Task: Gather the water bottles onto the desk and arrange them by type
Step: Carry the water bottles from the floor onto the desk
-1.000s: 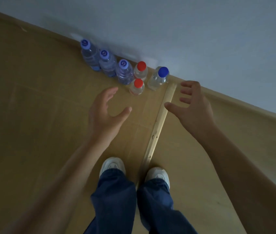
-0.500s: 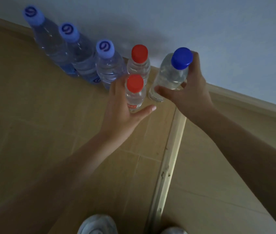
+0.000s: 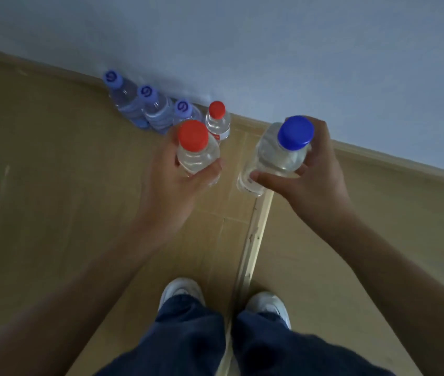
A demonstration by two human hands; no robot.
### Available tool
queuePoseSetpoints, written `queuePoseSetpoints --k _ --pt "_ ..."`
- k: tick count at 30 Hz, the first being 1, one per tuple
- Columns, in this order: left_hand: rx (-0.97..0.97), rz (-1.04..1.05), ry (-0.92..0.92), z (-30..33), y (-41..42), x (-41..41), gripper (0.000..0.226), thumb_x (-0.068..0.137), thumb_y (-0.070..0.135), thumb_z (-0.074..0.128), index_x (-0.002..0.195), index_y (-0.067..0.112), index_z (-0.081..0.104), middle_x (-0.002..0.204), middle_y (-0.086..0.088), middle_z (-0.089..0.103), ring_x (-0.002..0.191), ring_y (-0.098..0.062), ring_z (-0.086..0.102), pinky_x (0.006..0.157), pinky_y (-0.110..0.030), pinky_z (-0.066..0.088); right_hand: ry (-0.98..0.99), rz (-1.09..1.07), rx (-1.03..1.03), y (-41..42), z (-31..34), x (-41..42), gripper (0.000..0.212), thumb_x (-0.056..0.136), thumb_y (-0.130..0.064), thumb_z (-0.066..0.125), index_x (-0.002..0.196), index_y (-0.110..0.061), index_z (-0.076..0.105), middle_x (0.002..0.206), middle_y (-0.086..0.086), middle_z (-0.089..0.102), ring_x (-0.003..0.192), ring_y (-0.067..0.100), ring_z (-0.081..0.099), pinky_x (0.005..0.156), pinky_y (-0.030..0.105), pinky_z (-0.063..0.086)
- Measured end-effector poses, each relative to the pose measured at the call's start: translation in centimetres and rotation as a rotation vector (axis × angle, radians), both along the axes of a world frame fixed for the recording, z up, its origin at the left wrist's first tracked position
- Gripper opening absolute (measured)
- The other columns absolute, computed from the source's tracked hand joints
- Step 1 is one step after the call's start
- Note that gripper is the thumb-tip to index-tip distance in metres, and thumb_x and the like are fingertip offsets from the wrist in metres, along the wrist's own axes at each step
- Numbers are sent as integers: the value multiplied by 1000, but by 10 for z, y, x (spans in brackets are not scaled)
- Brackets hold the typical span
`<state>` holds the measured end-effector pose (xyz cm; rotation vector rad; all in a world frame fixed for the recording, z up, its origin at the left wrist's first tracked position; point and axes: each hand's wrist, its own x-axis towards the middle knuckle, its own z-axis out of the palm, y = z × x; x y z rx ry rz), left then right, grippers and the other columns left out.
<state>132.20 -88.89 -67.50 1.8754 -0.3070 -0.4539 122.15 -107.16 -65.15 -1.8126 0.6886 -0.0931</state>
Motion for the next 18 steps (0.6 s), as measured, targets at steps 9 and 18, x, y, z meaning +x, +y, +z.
queuePoseSetpoints --k 9,18 --pt "27 -193 -18 298 -20 -28 60 72 44 78 124 22 57 120 -5 65 111 -24 64 97 -49 52 -70 -126 34 8 285 -57 67 68 -15 90 113 -30 42 105 -26 59 95 0 62 81 16 51" --pt "32 -499 -227 561 -74 -63 58 68 44 79 119 25 58 108 21 62 99 6 63 83 -8 49 -215 -314 -73 -3 532 -125 68 67 -17 90 119 -24 47 104 -22 63 95 0 62 80 14 50"
